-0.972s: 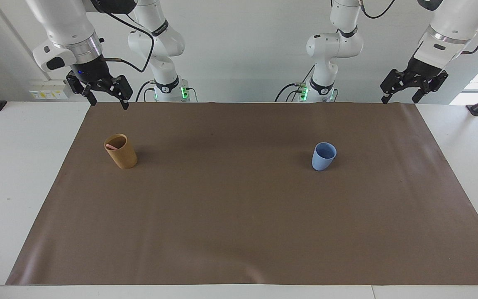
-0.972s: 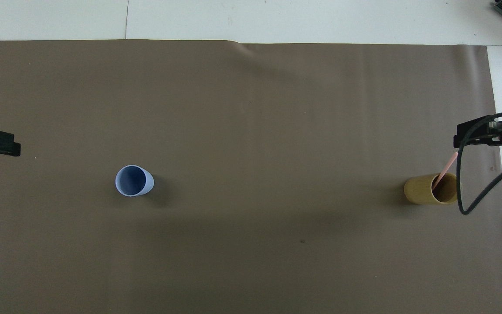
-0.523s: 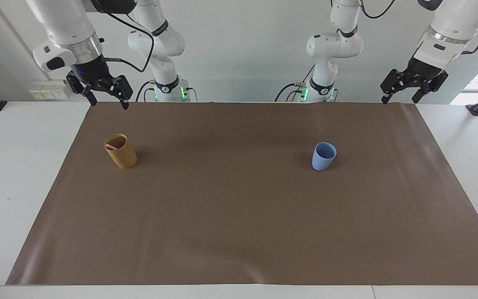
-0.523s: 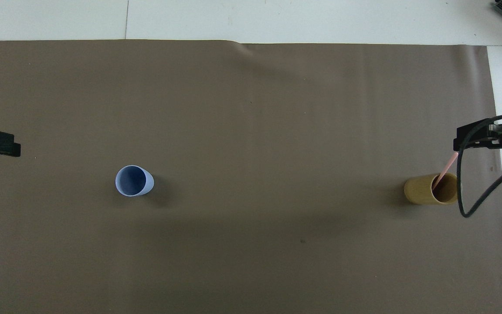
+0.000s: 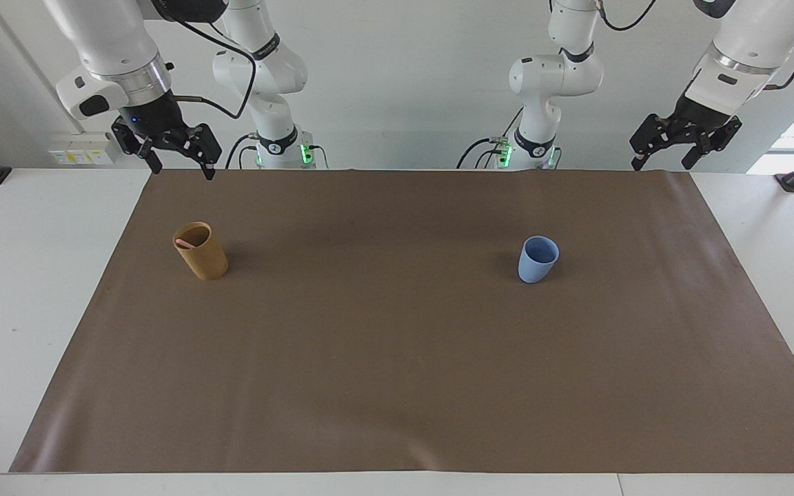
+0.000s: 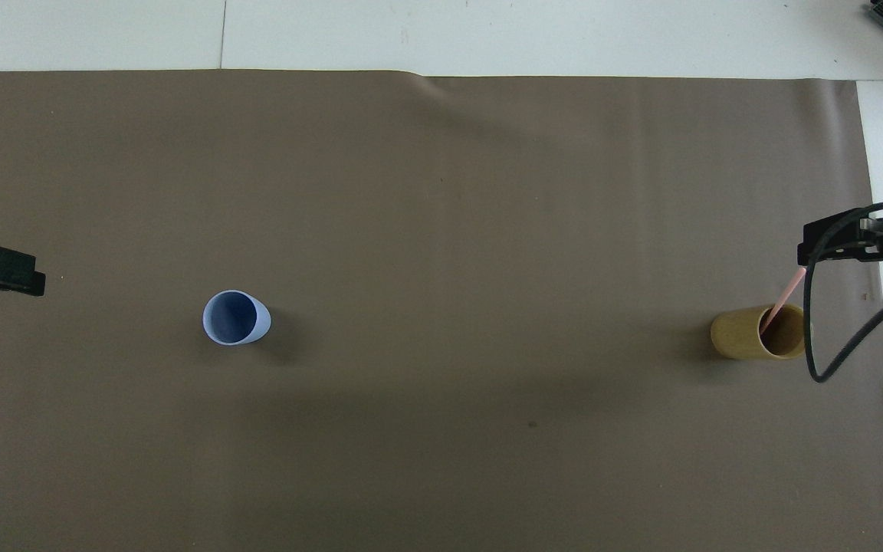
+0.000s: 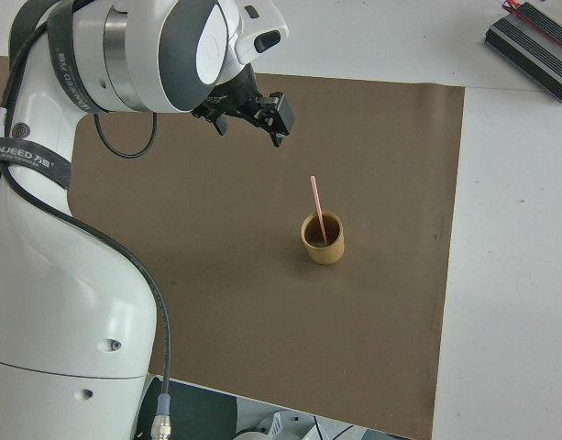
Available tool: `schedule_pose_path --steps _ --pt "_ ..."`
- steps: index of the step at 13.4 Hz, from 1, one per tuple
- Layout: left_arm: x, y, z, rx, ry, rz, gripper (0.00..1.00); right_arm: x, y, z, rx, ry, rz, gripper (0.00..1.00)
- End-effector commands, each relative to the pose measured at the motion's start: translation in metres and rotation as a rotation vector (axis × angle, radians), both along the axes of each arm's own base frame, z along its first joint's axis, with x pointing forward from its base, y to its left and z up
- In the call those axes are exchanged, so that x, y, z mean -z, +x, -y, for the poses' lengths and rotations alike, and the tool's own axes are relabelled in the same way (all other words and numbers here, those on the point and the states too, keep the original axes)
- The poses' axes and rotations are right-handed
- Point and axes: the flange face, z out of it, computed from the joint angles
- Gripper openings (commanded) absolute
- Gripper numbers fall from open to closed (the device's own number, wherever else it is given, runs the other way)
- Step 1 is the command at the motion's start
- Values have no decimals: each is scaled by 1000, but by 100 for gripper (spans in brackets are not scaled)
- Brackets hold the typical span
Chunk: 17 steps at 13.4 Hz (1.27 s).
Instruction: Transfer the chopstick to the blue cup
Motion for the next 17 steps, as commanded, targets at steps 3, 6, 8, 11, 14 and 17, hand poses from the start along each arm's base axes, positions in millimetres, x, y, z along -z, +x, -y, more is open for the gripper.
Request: schedule_pose_path --steps 3,6,8,11,14,17 --pt "0 -5 -6 15 1 15 100 -1 -6 2 -18 6 7 100" --pt "-1 0 -12 4 -1 53 100 0 -6 3 -16 6 4 100" --pt "4 2 -11 2 -1 47 100 0 -6 2 -18 6 4 100" --pt "21 2 -5 8 0 22 100 0 -6 2 -18 6 4 100" --pt "35 7 10 28 -1 17 100 -1 -6 2 -18 6 6 100" --pt "63 12 18 37 -3 25 100 -1 -6 3 -16 6 6 100"
